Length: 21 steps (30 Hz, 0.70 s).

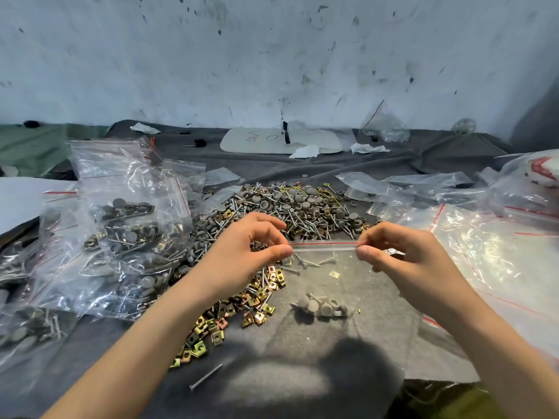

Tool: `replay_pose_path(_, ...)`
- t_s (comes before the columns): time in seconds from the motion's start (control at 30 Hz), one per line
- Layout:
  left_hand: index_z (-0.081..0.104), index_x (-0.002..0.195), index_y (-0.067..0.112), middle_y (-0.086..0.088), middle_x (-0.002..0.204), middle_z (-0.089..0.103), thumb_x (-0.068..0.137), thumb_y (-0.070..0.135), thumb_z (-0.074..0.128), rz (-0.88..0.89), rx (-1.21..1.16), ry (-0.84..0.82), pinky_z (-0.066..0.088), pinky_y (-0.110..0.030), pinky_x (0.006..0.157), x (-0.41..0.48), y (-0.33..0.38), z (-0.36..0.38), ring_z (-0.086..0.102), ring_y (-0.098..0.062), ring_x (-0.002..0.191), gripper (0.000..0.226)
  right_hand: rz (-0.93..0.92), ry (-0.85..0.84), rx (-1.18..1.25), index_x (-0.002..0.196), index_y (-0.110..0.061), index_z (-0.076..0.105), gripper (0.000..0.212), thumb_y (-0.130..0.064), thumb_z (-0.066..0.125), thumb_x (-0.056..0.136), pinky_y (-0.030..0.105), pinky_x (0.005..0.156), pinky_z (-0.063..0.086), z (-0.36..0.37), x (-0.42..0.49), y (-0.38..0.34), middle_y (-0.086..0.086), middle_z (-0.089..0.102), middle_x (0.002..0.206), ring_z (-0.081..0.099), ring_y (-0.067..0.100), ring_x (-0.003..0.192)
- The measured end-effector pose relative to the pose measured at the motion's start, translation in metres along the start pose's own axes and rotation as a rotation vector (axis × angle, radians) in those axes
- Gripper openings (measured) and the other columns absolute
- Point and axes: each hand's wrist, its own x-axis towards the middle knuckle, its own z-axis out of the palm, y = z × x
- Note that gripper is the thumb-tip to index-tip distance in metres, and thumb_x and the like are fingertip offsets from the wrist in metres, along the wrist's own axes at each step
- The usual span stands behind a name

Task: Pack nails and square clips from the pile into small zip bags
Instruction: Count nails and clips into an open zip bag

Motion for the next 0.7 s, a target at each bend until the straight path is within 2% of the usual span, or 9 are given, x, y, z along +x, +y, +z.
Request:
replay_pose_path(0.1,0.063,0.075,0.026,0.016,0.123,0.052,0.084,0.025,0.067,0.082,0.048,-0.03,0.049,-0.024,0.091,-0.003,0.003,0.001,0.053,0.004,0.106,0.01,-0.001,0.015,0.009,0.074,-0.022,0.065,0.017,-0.008,0.068,0.084,0.01,0.056,0.042,0.0,-0.002,0.0,-0.013,0.065,0.069,0.056,0.001,0.061)
replay_pose_path(0.17,0.062,0.076,0.027,0.017,0.125,0.051,0.085,0.025,0.066,0.12,0.049,-0.013,0.05,-0.026,0.09,-0.005,0.005,0.0,0.054,0.003,0.105,0.01,-0.006,0.028,-0.006,0.074,-0.023,0.065,0.019,-0.008,0.068,0.085,0.014,0.057,0.044,0.0,-0.003,0.0,-0.012,0.065,0.07,0.056,0.002,0.062)
replay_pose_path(0.23,0.063,0.077,0.026,0.019,0.124,0.051,0.085,0.026,0.067,0.153,0.034,-0.007,0.049,-0.027,0.088,-0.006,0.008,0.0,0.056,0.002,0.102,0.008,-0.011,0.043,-0.018,0.074,-0.024,0.065,0.016,-0.012,0.07,0.084,0.01,0.052,0.04,0.0,-0.004,-0.003,-0.012,0.066,0.072,0.056,0.001,0.059)
replay_pose_path(0.3,0.063,0.078,0.027,0.02,0.125,0.05,0.084,0.029,0.066,0.178,0.052,-0.003,0.048,-0.03,0.092,-0.008,0.011,0.002,0.055,0.003,0.1,0.006,-0.014,0.016,-0.018,0.077,-0.024,0.067,0.006,-0.025,0.073,0.078,0.01,0.049,0.04,-0.001,-0.004,-0.011,-0.011,0.067,0.075,0.057,0.001,0.058)
replay_pose_path(0.37,0.063,0.079,0.028,0.02,0.125,0.049,0.084,0.029,0.066,0.209,0.085,0.004,0.047,-0.031,0.093,-0.009,0.016,0.005,0.052,0.007,0.099,0.006,-0.055,-0.021,-0.088,0.078,-0.026,0.069,0.014,-0.038,0.07,0.072,0.02,0.06,0.048,0.002,-0.005,-0.02,-0.012,0.068,0.075,0.062,0.005,0.069)
replay_pose_path(0.43,0.064,0.08,0.025,0.017,0.125,0.049,0.084,0.027,0.068,0.245,0.095,0.011,0.046,-0.03,0.093,-0.01,0.02,0.01,0.051,0.007,0.102,0.006,-0.132,-0.031,-0.176,0.078,-0.027,0.071,0.009,-0.034,0.072,0.073,0.028,0.07,0.049,0.008,-0.005,-0.028,-0.015,0.067,0.074,0.06,0.006,0.079)
replay_pose_path(0.57,0.066,0.082,0.017,0.011,0.126,0.051,0.084,0.024,0.069,0.293,0.102,0.016,0.046,-0.03,0.094,-0.012,0.024,0.015,0.052,0.002,0.108,0.007,-0.203,-0.044,-0.243,0.077,-0.024,0.071,0.011,-0.017,0.079,0.074,0.036,0.072,0.05,0.016,-0.007,-0.036,-0.013,0.063,0.077,0.059,0.012,0.085)
replay_pose_path(0.7,0.068,0.082,0.015,0.011,0.125,0.052,0.083,0.022,0.071,0.28,0.07,0.005,0.046,-0.036,0.095,-0.015,0.023,0.016,0.053,-0.002,0.109,0.007,-0.237,-0.045,-0.229,0.074,-0.021,0.071,0.012,-0.013,0.079,0.074,0.035,0.073,0.05,0.017,-0.009,-0.037,-0.013,0.062,0.079,0.059,0.013,0.086)
